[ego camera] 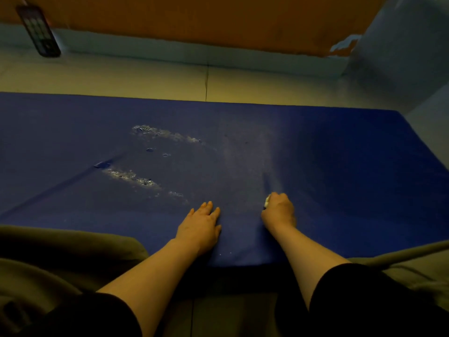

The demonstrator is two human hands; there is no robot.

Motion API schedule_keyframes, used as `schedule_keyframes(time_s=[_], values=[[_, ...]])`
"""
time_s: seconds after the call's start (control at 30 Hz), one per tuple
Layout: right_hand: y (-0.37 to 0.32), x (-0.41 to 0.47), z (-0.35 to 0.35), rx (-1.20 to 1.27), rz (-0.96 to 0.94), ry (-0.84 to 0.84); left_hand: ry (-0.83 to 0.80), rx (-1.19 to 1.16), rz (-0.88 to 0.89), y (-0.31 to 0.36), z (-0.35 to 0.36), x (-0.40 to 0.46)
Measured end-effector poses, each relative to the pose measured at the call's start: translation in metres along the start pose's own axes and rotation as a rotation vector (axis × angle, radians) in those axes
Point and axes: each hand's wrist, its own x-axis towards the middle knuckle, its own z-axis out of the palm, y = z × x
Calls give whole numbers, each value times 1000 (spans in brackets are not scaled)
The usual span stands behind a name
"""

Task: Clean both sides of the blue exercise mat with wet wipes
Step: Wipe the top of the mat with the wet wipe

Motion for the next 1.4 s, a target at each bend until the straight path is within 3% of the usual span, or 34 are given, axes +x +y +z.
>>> schedule_keyframes(time_s=[0.23,0.5,0.73,0.83,1.0,1.23,1.4], values=[[-42,-39,15,134,-314,-139,10,22,-16,4,4,-5],[11,-16,-5,14,1,-32,4,21,-2,3,5,-10],[-38,-58,10,123,-317,-171,-3,29,-27,6,8,-10],[-24,-57,3,127,-281,-151,-10,19,-20,7,7,-12],[20,-43,-13,-9,-21,1,-10,14,-7,5,6,-16],[-21,-78,0,54,-275,-140,-12,35,-23,7,10,-15],[6,-77,-13,62,-172,-97,-26,49,-9,11,8,-20]])
